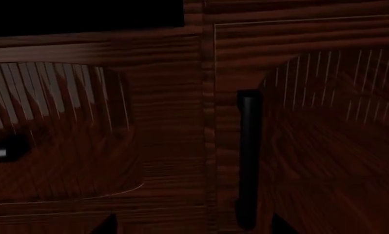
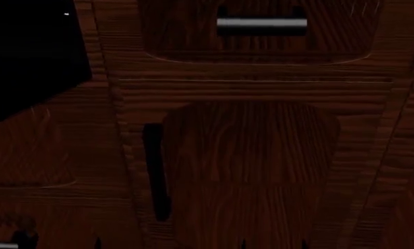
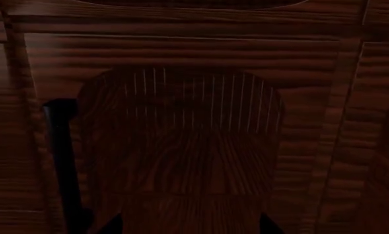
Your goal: Close the oven door
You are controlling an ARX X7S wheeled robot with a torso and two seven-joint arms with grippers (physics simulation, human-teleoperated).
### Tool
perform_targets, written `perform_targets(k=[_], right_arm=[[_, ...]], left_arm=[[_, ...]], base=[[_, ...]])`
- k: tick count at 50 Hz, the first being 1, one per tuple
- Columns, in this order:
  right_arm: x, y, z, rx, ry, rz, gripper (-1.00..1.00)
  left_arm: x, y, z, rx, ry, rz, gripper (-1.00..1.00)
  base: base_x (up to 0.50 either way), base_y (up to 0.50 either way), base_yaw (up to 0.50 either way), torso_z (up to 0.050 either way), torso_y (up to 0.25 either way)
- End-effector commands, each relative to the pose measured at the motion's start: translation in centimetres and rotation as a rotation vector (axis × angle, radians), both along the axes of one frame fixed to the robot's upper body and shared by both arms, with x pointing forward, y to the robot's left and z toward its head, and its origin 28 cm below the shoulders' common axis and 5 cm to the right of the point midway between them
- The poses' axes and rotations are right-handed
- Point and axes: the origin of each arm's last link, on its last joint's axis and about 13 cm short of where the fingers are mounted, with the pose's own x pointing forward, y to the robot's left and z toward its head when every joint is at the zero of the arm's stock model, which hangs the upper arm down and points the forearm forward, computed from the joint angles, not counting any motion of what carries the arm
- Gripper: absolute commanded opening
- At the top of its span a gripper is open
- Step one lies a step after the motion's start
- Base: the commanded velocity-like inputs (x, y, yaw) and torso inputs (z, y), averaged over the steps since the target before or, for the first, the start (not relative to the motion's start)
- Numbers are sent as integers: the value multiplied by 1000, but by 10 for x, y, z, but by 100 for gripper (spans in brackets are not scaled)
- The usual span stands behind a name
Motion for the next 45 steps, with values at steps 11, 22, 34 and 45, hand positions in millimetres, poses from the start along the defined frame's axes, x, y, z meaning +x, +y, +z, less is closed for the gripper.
perform_targets(k=[11, 22, 34, 45], right_arm=[[0, 0, -1, -17, 3, -7, 100], [1, 0, -2, -20, 12, -10, 100], [0, 0, -1, -25, 7, -11, 100], [0, 0, -1, -34, 2, -6, 100]], left_arm=[[-1, 0, 0, 2, -2, -1, 100], [-1, 0, 1, -11, -12, -1, 100], [0, 0, 1, -9, -14, 12, 100], [0, 0, 1, -12, -17, 6, 100]], base=[[0, 0, 0, -50, 0], [0, 0, 0, -37, 0], [0, 232, 0, 0, 0], [0, 315, 0, 0, 0]])
